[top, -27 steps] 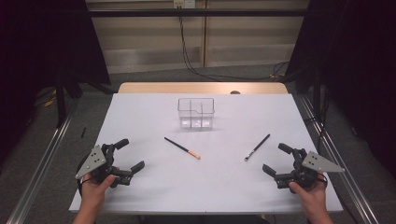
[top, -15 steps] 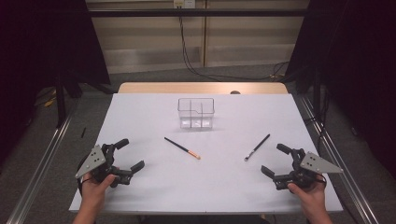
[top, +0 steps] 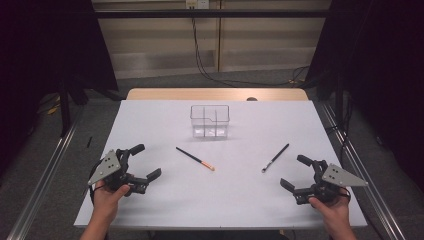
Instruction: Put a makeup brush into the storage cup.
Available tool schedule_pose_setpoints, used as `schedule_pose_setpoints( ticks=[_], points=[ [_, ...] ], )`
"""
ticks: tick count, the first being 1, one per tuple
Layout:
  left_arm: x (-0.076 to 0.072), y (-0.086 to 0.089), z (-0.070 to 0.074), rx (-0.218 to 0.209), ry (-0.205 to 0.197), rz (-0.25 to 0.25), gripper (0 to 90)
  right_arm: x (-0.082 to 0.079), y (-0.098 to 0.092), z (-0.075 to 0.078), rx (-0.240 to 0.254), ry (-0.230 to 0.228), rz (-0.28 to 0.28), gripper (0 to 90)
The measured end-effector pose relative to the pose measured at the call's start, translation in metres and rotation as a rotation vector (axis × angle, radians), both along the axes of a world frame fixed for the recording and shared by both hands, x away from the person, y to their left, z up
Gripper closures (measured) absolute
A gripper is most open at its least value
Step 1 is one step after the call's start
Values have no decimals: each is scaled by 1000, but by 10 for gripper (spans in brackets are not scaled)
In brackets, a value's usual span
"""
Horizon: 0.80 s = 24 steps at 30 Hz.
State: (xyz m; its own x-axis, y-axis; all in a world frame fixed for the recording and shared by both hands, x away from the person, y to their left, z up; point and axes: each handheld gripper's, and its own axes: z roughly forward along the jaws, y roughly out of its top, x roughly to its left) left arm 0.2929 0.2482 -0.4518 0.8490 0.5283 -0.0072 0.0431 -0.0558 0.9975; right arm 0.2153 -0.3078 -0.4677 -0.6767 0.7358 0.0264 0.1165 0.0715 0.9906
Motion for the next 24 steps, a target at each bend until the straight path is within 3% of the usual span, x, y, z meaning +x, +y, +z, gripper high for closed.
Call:
schedule_pose_setpoints(
  ticks=[8,24],
  points=[
    [16,-23,6,8,-11,-31,0,-2,0,1,8,1,2,0],
    [38,-52,7,9,-26,-53,0,-2,2,0,-14,1,16,0]
  ],
)
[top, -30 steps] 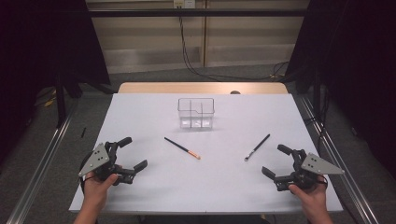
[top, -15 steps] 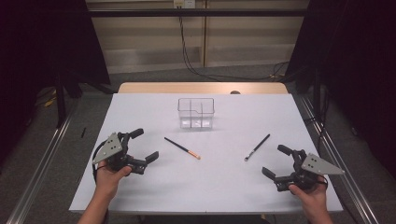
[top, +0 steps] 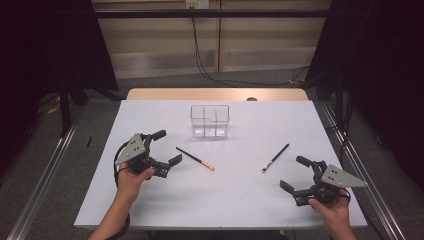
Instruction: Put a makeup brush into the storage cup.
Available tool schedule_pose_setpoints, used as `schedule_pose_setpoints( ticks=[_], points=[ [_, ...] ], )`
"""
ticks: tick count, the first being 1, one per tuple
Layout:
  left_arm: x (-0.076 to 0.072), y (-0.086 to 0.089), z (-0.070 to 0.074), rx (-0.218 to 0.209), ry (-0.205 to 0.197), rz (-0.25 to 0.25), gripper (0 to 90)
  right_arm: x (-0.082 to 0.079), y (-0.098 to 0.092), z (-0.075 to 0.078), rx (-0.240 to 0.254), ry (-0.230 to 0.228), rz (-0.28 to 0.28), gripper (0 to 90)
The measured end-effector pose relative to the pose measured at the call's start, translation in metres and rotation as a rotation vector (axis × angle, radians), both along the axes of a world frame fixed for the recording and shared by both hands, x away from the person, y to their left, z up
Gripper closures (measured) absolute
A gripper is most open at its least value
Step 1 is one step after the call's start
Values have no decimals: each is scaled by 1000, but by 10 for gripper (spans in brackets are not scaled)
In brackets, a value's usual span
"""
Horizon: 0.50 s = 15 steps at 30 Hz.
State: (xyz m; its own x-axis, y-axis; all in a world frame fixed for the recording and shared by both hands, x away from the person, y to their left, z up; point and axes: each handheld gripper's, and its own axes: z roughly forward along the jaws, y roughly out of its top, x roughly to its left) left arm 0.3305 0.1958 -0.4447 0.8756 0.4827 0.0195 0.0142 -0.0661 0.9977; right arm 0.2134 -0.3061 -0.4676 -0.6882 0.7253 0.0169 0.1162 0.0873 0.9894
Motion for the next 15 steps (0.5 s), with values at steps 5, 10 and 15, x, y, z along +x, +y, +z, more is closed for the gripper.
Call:
schedule_pose_setpoints(
  ticks=[5,10,15],
  points=[
    [8,-14,1,1,-8,-17,0,-1,0,0,3,1,-2,0],
    [15,-28,1,-3,-12,-32,0,-1,0,1,-2,-2,-2,0],
    [22,-44,-1,9,-16,-62,0,-1,-1,1,-4,-5,1,0]
  ],
)
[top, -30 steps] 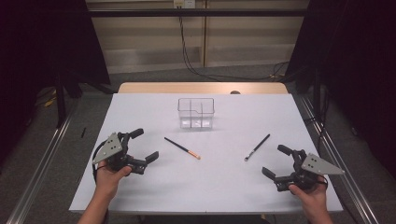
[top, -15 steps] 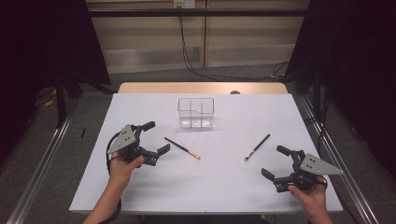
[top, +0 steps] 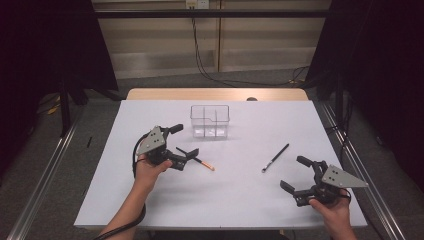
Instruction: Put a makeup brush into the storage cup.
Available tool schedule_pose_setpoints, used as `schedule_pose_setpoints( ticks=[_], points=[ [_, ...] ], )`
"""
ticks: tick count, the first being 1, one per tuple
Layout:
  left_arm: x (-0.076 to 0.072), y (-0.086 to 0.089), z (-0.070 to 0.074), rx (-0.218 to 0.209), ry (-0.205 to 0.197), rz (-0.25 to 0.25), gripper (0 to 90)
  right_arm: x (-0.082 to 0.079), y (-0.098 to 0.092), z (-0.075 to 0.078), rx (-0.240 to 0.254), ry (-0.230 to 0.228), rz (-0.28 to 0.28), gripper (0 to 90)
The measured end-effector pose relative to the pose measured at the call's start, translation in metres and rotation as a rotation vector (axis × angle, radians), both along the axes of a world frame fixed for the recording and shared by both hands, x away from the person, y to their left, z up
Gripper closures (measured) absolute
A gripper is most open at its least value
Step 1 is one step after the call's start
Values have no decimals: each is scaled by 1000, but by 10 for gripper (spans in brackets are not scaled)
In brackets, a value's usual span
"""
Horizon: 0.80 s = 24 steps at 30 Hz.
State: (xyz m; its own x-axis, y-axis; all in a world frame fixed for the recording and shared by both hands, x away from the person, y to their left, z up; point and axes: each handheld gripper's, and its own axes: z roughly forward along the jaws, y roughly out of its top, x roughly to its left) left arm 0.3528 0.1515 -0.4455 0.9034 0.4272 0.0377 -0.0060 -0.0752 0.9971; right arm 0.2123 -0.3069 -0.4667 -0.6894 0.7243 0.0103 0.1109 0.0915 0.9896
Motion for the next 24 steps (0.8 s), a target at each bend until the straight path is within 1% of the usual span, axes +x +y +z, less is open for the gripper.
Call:
schedule_pose_setpoints(
  ticks=[2,4,6,9,11,13,14,16,17,18,19,20,21,23,24],
  points=[
    [3,-7,-2,2,3,-14,0,0,0,0,0,1,-2,0],
    [4,-9,-2,4,1,-18,0,0,-1,0,3,2,0,0],
    [5,-12,-3,-3,9,-24,0,1,-1,-1,4,3,1,0],
    [8,-15,-4,5,5,-28,0,2,-1,-1,-1,0,4,0],
    [10,-16,-4,7,11,-36,0,2,-1,-1,-2,-1,5,0],
    [10,-17,-4,13,12,-34,0,3,0,-2,-1,6,9,0],
    [12,-18,-5,29,21,-39,0,3,0,-2,-3,8,8,0],
    [12,-18,-5,33,25,-45,0,4,0,-2,-9,5,11,0],
    [12,-18,-5,44,29,-47,0,4,0,-2,-14,2,15,0],
    [13,-19,-5,44,33,-50,0,4,0,-2,-13,2,16,0],
    [14,-19,-6,51,44,-51,0,4,0,-2,-14,3,16,0],
    [14,-19,-6,51,44,-51,0,4,0,-2,-14,3,16,0],
    [15,-19,-7,62,45,-50,0,4,0,-2,-15,3,16,0],
    [16,-19,-8,74,52,-51,0,4,0,-3,-15,4,17,0],
    [16,-20,-9,73,58,-54,0,4,1,-3,-15,4,16,0]
  ],
)
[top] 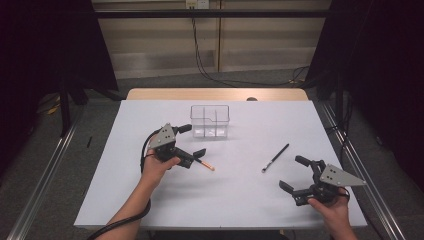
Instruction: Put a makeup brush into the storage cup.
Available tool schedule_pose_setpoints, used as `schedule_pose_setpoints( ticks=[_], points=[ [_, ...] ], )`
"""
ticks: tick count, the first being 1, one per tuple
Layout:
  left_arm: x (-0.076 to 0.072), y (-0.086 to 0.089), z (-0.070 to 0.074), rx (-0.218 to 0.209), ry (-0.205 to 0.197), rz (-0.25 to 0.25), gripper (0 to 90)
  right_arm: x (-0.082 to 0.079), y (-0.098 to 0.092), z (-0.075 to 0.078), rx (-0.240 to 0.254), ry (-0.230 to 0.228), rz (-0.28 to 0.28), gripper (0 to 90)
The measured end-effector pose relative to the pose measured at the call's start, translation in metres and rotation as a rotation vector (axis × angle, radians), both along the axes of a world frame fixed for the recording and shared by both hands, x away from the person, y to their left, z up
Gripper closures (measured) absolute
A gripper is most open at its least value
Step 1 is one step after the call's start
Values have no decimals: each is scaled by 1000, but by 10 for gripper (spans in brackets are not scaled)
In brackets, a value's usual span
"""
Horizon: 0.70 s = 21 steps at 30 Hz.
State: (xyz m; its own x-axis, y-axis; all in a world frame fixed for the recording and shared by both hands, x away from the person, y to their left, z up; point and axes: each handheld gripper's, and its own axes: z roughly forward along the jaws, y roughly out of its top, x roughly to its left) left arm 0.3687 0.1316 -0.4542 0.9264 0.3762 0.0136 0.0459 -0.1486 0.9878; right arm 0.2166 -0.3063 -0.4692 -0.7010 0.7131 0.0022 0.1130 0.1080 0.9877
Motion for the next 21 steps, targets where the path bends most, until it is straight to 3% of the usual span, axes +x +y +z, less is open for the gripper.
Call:
schedule_pose_setpoints(
  ticks=[5,13,21],
  points=[
    [3,-3,1,35,19,-2,0,0,0,0,-7,4,3,0],
    [11,-7,7,125,64,-19,0,-1,1,0,-13,8,8,0],
    [18,-12,7,263,118,-50,0,0,1,0,-18,8,10,0]
  ],
)
